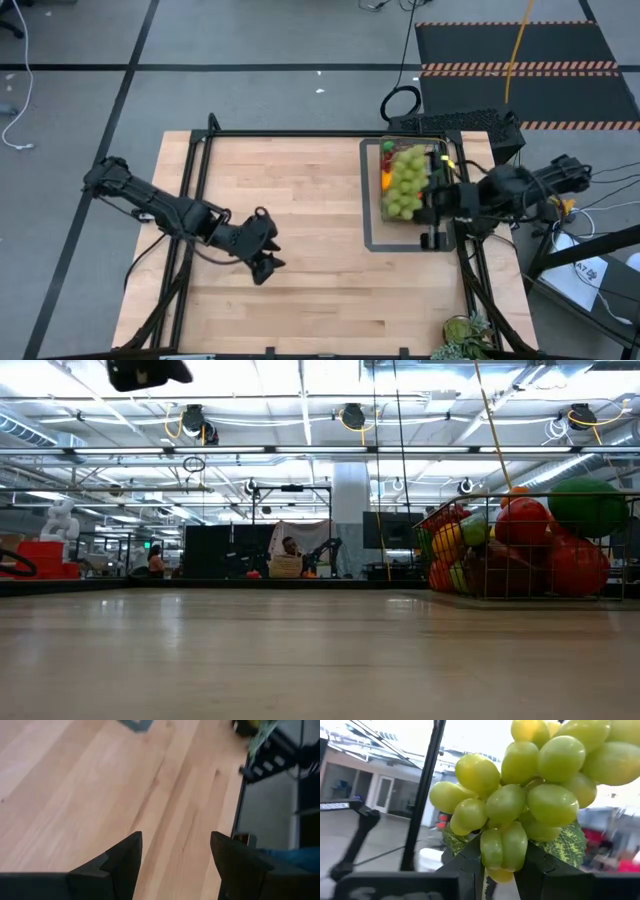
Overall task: Build produce basket
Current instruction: Put the green grapes into the wire basket
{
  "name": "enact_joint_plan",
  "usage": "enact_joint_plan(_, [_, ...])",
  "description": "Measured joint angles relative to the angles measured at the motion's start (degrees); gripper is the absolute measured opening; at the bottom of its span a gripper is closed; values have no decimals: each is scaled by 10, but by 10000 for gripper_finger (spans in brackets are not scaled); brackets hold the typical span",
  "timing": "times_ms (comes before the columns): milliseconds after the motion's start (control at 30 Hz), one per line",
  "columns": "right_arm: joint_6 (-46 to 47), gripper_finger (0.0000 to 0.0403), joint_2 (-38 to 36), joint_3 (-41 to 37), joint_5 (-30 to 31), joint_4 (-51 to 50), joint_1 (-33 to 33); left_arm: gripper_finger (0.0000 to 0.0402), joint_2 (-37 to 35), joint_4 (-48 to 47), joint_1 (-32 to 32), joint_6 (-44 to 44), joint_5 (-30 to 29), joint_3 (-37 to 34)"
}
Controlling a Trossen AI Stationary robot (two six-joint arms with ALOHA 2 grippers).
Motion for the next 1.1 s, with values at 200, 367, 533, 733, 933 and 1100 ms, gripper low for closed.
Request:
enact_joint_plan(200, [-127, 75, -22, 0, 0, 17, 0, 234, 0, 52, 41, 0, 0, 0])
enact_joint_plan(367, [-226, 75, -29, 0, 0, 55, 0, 234, 0, 83, 72, -1, -15, 0])
enact_joint_plan(533, [-267, 75, -29, 0, -2, 111, 0, 234, 0, 96, 97, -14, -20, 0])
enact_joint_plan(733, [-277, 75, -28, 0, -2, 153, 0, 234, 0, 117, 109, -34, -23, 0])
enact_joint_plan(933, [-292, 75, -28, 0, -3, 173, -11, 234, 0, 116, 109, -44, -36, 0])
enact_joint_plan(1100, [-292, 75, -28, 0, -2, 173, -25, 234, 0, 115, 109, -40, -36, 0])
